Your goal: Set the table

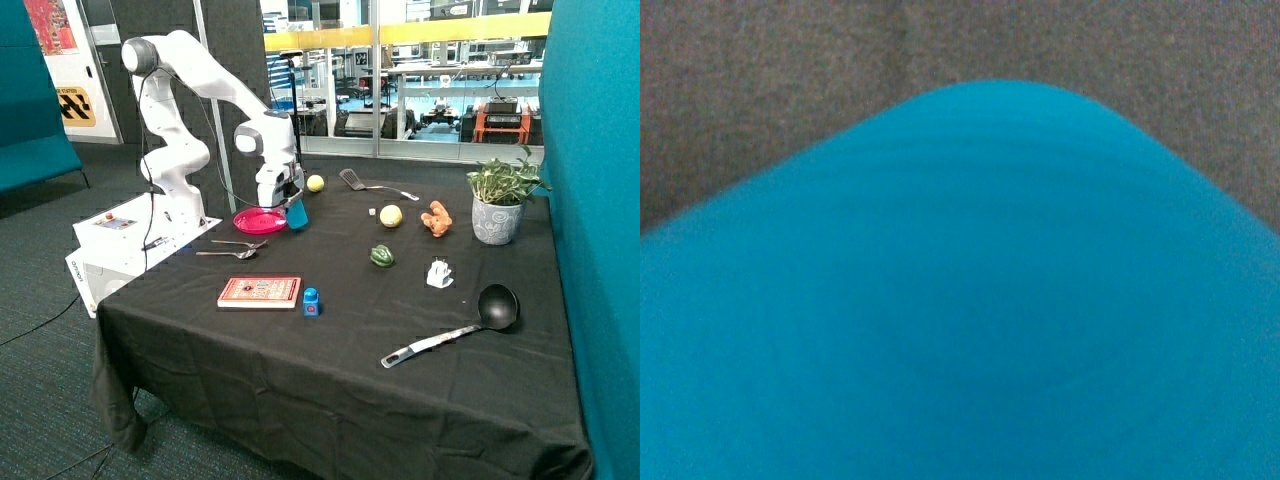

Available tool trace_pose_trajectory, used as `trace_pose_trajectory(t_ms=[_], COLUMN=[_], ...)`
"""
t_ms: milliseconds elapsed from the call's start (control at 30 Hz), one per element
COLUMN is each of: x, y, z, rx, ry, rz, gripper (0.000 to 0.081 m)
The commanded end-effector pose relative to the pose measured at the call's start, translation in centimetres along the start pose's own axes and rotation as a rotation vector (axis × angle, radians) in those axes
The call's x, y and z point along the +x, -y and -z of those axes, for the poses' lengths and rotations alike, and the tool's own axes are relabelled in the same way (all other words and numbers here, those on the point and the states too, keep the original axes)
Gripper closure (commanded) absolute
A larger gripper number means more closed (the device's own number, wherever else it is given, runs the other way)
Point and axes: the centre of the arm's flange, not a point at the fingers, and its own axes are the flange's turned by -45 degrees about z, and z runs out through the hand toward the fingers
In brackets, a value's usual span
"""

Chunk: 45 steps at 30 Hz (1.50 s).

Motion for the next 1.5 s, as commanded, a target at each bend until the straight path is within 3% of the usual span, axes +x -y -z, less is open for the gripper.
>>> trace_pose_trajectory(t_ms=[0,367,1167,1467], x=[0.5,0.7,0.2,0.4], y=[-0.1,0.7,0.9,0.8], z=[0.0,-0.3,-0.7,-0.5], rx=[0.0001,0.0002,0.0002,0.0002], ry=[0.0113,0.0113,0.0113,0.0113], rz=[0.004,0.019,0.022,0.029], gripper=[0.0537,0.0349,0.0231,0.0222])
